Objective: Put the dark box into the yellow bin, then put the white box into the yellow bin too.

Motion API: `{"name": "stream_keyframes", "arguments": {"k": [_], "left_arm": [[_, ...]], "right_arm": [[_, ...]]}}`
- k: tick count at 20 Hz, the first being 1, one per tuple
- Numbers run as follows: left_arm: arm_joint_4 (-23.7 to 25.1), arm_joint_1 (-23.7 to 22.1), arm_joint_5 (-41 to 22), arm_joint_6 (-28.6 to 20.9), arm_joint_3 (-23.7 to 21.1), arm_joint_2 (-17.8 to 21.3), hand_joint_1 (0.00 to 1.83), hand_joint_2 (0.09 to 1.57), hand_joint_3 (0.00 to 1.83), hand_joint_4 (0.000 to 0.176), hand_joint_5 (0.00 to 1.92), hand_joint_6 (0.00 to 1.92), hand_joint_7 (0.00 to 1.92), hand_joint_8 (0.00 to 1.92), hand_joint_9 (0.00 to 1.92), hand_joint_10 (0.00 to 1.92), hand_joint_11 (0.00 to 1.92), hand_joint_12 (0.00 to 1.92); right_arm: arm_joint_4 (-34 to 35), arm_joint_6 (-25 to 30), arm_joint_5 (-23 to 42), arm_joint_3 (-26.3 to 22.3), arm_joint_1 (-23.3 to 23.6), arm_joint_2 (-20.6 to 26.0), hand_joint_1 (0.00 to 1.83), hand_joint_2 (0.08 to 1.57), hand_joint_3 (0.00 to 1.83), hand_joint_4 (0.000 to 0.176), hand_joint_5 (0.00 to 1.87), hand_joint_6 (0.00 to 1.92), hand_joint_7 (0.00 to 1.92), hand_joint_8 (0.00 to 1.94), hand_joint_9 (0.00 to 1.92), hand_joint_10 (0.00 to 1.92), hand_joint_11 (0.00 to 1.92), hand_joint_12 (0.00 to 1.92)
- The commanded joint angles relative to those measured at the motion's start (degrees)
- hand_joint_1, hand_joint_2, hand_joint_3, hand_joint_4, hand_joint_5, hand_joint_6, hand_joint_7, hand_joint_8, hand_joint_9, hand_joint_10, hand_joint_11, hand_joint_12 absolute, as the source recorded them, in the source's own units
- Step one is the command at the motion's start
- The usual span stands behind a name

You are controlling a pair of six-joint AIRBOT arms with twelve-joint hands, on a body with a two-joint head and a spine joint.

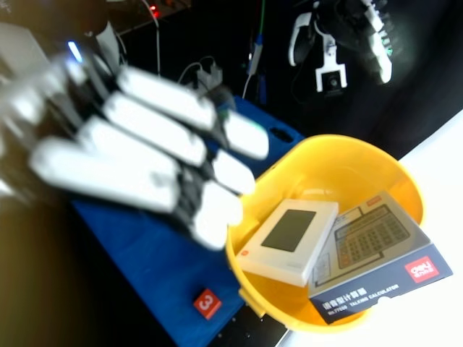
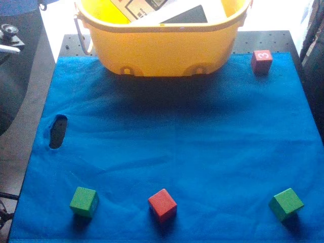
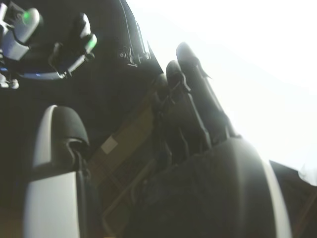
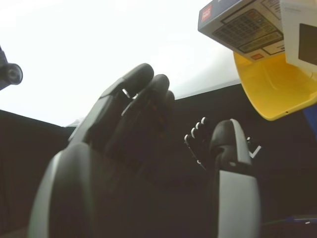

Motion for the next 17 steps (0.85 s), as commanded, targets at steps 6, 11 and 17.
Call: {"name": "stream_keyframes", "arguments": {"k": [6, 11, 17], "left_arm": [[-4.84, 1.56, -10.08, 2.55, -3.15, 3.88, 0.94, 1.01, 0.0, 0.01, 0.35, 0.0, 0.44, 0.0, 0.42, 0.0, 0.42, 0.01], [-4.84, 1.64, -10.87, 3.1, -3.88, 4.68, 0.9, 1.02, 0.0, 0.0, 0.35, 0.0, 0.44, 0.0, 0.42, 0.0, 0.4, 0.01], [-5.72, 1.64, -13.74, 5.29, -6.08, 7.38, 0.87, 1.05, 0.01, 0.0, 0.27, 0.0, 0.32, 0.0, 0.31, 0.0, 0.38, 0.01]], "right_arm": [[-0.23, -2.3, 7.75, -3.69, 2.77, 3.38, 1.07, 0.9, 0.0, 0.0, 0.47, 0.0, 0.7, 0.0, 0.73, 0.0, 0.5, 0.58], [-0.23, -3.66, 12.25, -7.34, 2.76, 7.77, 1.13, 0.9, 0.0, 0.0, 0.31, 0.0, 0.57, 0.0, 0.58, 0.0, 0.4, 0.39], [-0.24, -5.4, 12.84, -9.92, 2.8, 10.43, 1.09, 0.88, 0.01, 0.0, 0.19, 0.0, 0.43, 0.0, 0.44, 0.0, 0.34, 0.14]]}}
